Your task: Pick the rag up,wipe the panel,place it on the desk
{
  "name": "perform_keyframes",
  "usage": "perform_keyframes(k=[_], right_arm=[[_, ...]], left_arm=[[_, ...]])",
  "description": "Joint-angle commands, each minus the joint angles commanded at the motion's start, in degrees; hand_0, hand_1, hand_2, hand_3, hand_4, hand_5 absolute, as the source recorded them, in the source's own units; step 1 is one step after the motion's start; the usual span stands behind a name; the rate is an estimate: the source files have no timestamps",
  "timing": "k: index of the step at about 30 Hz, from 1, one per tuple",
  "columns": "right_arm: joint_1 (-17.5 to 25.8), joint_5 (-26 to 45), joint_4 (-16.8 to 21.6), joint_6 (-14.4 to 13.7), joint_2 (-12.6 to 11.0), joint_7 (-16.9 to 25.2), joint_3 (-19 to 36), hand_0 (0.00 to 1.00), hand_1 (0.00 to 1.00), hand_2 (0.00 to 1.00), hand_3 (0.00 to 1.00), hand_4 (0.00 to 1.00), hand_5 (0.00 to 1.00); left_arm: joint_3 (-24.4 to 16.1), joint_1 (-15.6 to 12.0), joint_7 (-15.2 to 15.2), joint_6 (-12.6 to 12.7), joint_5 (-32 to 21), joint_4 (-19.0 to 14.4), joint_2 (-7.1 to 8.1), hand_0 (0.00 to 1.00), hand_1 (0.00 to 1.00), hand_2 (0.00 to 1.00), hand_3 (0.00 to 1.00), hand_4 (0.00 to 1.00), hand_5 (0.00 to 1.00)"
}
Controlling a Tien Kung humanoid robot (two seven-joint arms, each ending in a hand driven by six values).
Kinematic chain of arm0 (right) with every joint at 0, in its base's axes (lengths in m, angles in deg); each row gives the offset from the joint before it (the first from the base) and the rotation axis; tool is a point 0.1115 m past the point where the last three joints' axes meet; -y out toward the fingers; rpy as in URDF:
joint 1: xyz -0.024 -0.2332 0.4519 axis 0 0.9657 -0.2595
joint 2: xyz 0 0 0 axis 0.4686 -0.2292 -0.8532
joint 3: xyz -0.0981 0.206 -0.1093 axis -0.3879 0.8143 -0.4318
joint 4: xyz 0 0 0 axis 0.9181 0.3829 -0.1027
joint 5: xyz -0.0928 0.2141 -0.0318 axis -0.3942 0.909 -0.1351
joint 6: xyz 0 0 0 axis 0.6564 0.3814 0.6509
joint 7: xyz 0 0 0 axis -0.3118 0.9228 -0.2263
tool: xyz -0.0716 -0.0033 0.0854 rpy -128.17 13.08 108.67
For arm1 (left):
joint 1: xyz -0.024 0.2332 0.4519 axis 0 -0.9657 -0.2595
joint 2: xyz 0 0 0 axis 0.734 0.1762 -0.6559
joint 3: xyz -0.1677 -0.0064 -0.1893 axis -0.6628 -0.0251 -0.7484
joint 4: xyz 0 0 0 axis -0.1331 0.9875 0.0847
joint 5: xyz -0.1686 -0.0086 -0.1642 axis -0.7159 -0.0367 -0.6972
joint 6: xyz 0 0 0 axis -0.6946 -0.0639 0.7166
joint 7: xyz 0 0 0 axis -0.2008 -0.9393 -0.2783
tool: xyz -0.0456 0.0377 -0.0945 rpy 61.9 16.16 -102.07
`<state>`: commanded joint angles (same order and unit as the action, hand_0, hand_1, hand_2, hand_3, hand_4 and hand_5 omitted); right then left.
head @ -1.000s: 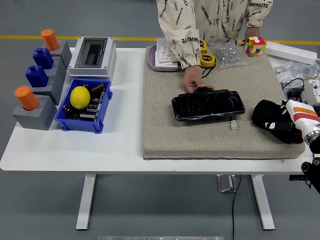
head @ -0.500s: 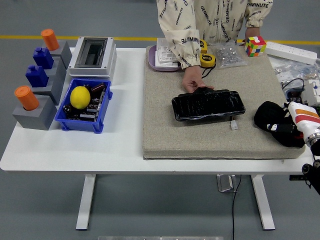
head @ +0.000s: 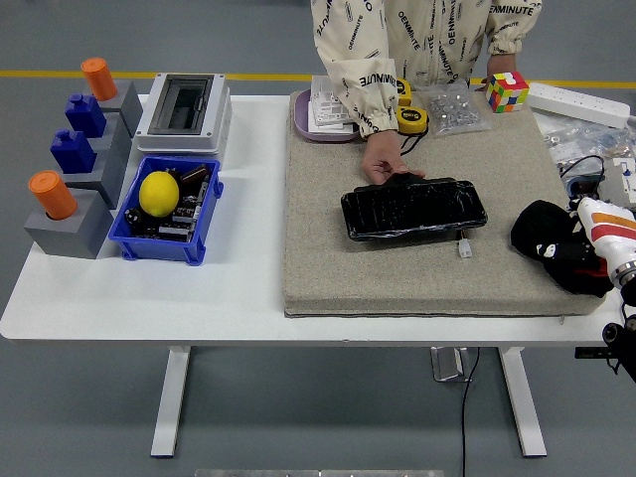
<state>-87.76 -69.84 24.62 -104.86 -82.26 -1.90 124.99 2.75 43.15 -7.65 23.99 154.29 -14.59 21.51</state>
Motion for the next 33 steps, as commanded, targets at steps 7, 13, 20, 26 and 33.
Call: perform_keyframes(k=[7,13,20,26,33], right_arm=[[-0.3,-0.5,0.7,0.1,-0.6,-0.3,0.0,0.217,0.314,0.363,0.402,0.998,0.208],[-0.6,-0.8,2.1,0.4,-1.5,-0.9,-0.1,0.215,0.309,0.360,0.395,0.998,0.189],[-1.1,-1.0,3.9,0.8,-2.3,-1.6,-0.8,0.217,0.306,0.351,0.386,0.998,0.157],[-2.1,-0.8,5.7,1.1,-2.7,-2.2,-1.8,0.218,0.307,0.352,0.383,0.998,0.148],[-3.9,-0.3,7.9,1.5,-3.0,-3.2,-4.2,0.219,0.307,0.353,0.385,0.998,0.142]], left_arm=[[0.2,-0.2,0.0,0.0,0.0,0.0,0.10,0.651,0.696,0.744,0.565,0.599,0.477],[0.2,-0.3,0.0,0.0,0.1,0.0,0.26,0.650,0.697,0.743,0.567,0.599,0.476],[0.1,-0.5,0.0,0.0,0.3,0.0,0.37,0.651,0.696,0.744,0.565,0.599,0.476],[0.0,-0.6,0.0,0.0,0.4,0.0,0.47,0.650,0.697,0.744,0.567,0.599,0.476],[-0.2,-0.5,-0.1,-0.1,0.5,0.0,0.47,0.650,0.696,0.744,0.567,0.598,0.475]])
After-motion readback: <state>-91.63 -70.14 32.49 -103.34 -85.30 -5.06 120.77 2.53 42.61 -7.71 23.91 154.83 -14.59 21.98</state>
